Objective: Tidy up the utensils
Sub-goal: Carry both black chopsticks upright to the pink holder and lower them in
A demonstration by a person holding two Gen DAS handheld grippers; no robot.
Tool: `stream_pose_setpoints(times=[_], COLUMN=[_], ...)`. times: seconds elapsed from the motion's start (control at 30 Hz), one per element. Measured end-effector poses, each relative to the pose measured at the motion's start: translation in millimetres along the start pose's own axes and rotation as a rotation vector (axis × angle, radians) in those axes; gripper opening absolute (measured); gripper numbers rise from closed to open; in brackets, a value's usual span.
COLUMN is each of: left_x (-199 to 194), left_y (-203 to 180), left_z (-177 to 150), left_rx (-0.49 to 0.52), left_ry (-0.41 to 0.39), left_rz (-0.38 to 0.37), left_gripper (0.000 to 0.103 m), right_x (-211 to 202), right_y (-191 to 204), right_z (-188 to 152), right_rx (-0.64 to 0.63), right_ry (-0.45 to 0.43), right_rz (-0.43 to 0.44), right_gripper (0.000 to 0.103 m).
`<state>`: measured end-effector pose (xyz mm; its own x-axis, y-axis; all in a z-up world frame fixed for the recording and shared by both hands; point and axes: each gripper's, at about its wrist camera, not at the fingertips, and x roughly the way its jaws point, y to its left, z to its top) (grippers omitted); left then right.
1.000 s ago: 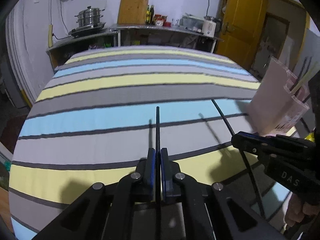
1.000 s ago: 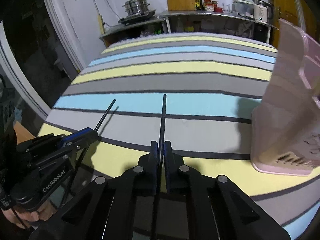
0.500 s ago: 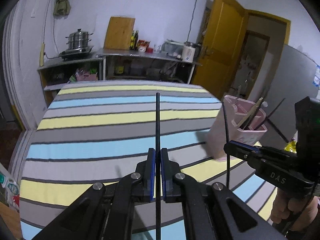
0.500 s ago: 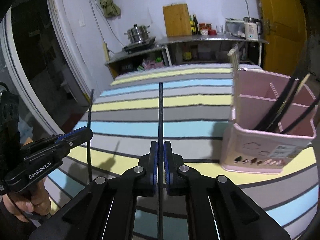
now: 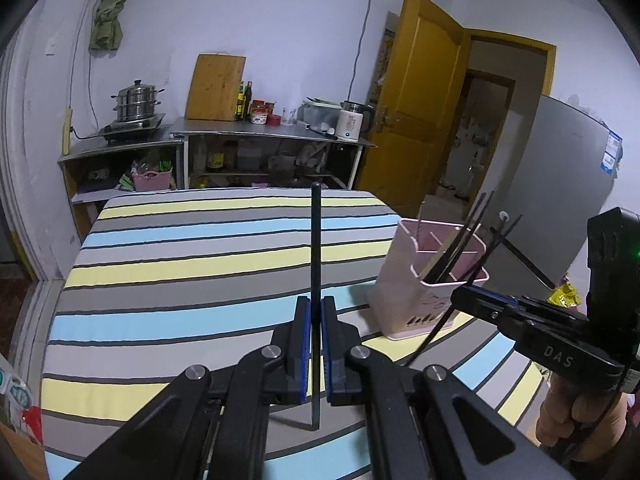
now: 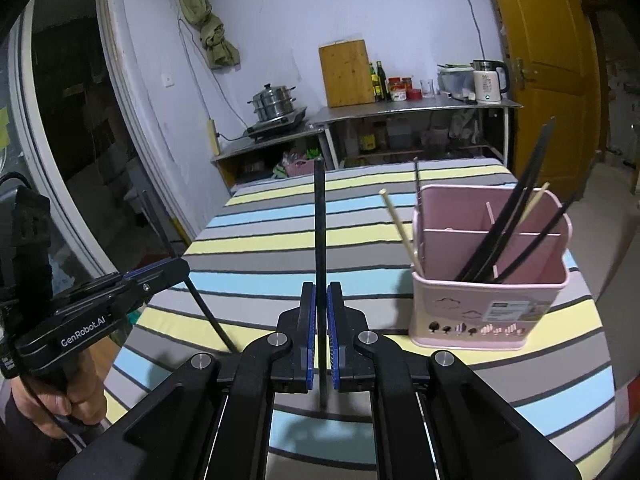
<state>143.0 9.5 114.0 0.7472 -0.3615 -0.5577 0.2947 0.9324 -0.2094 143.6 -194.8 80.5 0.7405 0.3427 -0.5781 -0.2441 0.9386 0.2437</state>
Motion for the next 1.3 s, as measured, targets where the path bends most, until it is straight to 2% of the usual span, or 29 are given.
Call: stream_pose_setpoints(times=[0.4,0.63,0.97,1.3], left_x=[8,19,20,43], left_y=[-27,-60,-97,-105], left_z=[7,25,77,123], left_rx=[0.011,0.034,0.045,0.022], left_ry=[0.035,0.042,-0.041,-0.102], left_rz=[-0.081,-0.157,-0.238,-0.232], left_gripper=[0.005,0.005,0.005,0.005], right_x=[-33,-59,-92,-101], right_y=[-24,-41,-57,-63], right_z=[1,7,42,80], right_rx=[0.032,0.061,0.059,0.049], right_ry=[-0.039,-0.079,-0.176,-0.272], right_rz=[-0.044,-0.084,-0.129,-0.151], right_gripper=[0.006,0.006,0.006,0.006])
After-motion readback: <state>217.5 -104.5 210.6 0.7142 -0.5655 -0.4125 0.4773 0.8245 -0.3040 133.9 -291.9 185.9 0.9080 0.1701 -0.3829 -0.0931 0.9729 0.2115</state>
